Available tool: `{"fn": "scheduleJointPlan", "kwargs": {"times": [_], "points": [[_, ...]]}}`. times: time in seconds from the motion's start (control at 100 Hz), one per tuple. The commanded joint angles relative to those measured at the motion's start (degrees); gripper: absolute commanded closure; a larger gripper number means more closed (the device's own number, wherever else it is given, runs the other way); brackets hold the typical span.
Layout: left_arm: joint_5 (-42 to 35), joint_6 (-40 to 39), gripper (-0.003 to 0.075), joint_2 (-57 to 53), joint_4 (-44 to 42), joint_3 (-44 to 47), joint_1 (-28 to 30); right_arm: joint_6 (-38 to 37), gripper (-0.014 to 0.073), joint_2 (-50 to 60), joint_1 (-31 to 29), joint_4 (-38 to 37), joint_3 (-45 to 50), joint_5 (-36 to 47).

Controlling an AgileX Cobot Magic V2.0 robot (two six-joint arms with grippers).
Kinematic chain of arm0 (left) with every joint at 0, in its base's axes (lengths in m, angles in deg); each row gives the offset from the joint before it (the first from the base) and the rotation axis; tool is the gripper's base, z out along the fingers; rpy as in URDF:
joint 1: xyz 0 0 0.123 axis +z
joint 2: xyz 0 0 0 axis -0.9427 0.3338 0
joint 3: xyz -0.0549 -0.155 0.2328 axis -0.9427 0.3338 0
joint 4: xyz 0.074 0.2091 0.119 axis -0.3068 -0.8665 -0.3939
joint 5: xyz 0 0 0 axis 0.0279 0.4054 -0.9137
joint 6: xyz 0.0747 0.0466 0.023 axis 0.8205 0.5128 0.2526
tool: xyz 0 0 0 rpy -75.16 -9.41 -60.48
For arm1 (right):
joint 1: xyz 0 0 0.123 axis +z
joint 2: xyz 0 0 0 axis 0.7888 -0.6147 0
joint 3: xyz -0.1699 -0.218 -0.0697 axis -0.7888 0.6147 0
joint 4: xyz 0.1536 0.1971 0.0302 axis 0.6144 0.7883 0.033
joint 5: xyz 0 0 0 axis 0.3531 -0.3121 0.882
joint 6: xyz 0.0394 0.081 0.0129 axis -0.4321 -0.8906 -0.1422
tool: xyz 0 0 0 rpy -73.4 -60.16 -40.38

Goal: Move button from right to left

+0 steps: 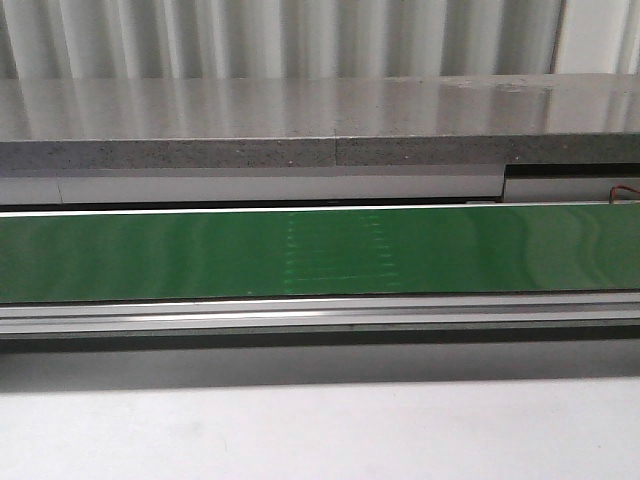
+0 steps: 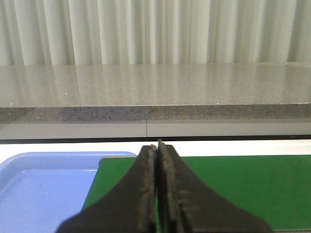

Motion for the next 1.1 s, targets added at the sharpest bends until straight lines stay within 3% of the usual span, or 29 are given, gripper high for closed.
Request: {"fn": "scheduleJointPlan", "kwargs": {"times": [0.0, 0.4, 0.64, 0.87, 1.09], "points": [[-4.7, -0.7, 0.0740, -1.8, 0.4, 1.5, -0.6, 0.2, 0.0661, 0.8, 0.0, -0.4, -0.9, 4.8], [-4.7, -0.7, 0.0740, -1.8, 0.4, 1.5, -0.6, 0.2, 0.0661, 0.8, 0.0, -0.4, -2.9, 4.1], [-4.7, -0.7, 0.0740, -1.8, 0.4, 1.5, -0.6, 0.2, 0.0661, -3.4, 0.0, -0.4, -15.8, -13.3], [-4.7, -0.7, 0.0740, -1.8, 0.4, 1.5, -0.6, 0.2, 0.0661, -18.5, 0.0, -0.4, -30.8, -33.1], [-4.7, -0.7, 0.0740, -1.8, 0.4, 1.5, -0.6, 0.2, 0.0661, -32.0, 0.0, 0.0, -41.9, -38.4]]}}
